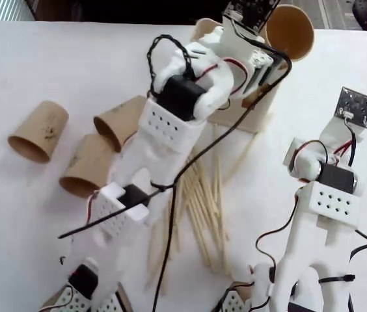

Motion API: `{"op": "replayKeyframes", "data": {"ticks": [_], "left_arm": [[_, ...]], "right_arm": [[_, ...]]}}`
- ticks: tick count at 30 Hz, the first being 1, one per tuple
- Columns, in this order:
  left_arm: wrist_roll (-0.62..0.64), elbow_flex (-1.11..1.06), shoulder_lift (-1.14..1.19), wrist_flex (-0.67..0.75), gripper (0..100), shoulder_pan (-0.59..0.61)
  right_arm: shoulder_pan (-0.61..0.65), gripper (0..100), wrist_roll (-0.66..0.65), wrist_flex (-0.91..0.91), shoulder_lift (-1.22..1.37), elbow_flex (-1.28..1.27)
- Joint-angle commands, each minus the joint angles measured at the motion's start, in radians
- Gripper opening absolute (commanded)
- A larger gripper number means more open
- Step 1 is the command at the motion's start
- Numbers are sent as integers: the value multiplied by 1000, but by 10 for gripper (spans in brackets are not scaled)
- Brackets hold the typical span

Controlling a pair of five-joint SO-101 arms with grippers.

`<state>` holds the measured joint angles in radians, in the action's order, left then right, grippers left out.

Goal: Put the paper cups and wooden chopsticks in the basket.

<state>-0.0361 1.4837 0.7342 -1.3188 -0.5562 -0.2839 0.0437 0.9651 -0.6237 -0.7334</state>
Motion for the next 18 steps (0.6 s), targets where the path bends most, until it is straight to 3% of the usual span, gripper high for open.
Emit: {"op": "replayKeyframes", "data": {"ticks": [1, 4, 8, 12, 18], "left_arm": [[-15, 31, -21, -37, 212, -62], [-92, 21, -15, -40, 211, -114], [-106, 31, 54, 11, 211, -122], [-101, 31, 124, 97, 210, -47], [-48, 32, 96, 100, 210, 41]], "right_arm": [[12, 23, -12, -13, -21, 5], [12, 23, -14, -13, -21, 5], [12, 23, -14, -13, -21, 5], [12, 23, -14, -13, -21, 5], [12, 23, -14, -13, -21, 5]]}}
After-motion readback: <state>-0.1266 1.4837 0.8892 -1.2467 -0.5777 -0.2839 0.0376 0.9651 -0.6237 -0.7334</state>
